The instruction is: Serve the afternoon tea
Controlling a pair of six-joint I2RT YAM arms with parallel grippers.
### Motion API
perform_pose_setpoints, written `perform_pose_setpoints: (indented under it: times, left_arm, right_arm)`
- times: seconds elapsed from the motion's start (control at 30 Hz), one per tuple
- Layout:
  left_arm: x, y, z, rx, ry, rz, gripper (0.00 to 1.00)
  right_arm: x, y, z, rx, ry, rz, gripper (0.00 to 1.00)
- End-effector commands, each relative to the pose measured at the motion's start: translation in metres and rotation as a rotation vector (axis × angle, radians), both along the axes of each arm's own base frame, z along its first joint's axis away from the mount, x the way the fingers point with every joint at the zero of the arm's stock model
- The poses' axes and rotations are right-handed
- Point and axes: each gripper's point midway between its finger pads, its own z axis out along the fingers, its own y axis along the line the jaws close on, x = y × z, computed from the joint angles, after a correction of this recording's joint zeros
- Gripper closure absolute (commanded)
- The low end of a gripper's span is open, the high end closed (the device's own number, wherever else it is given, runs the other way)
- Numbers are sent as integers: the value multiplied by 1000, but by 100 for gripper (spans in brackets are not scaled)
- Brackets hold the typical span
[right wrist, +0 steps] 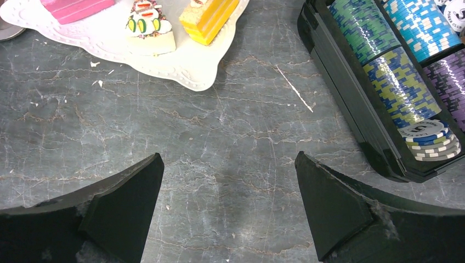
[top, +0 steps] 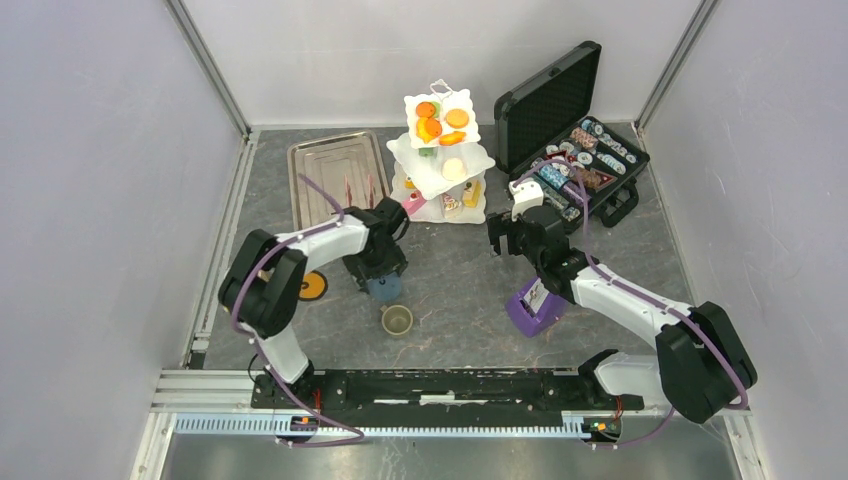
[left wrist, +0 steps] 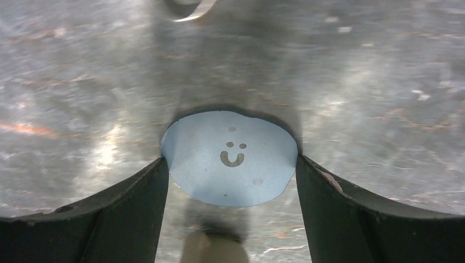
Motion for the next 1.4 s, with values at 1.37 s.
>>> perform_pose_setpoints:
  times: [1.37]
  left_arm:
    - [83, -105, 141, -337, -618, -492, 1]
  right_arm:
    - [37, 12, 56, -146, 98, -83, 2]
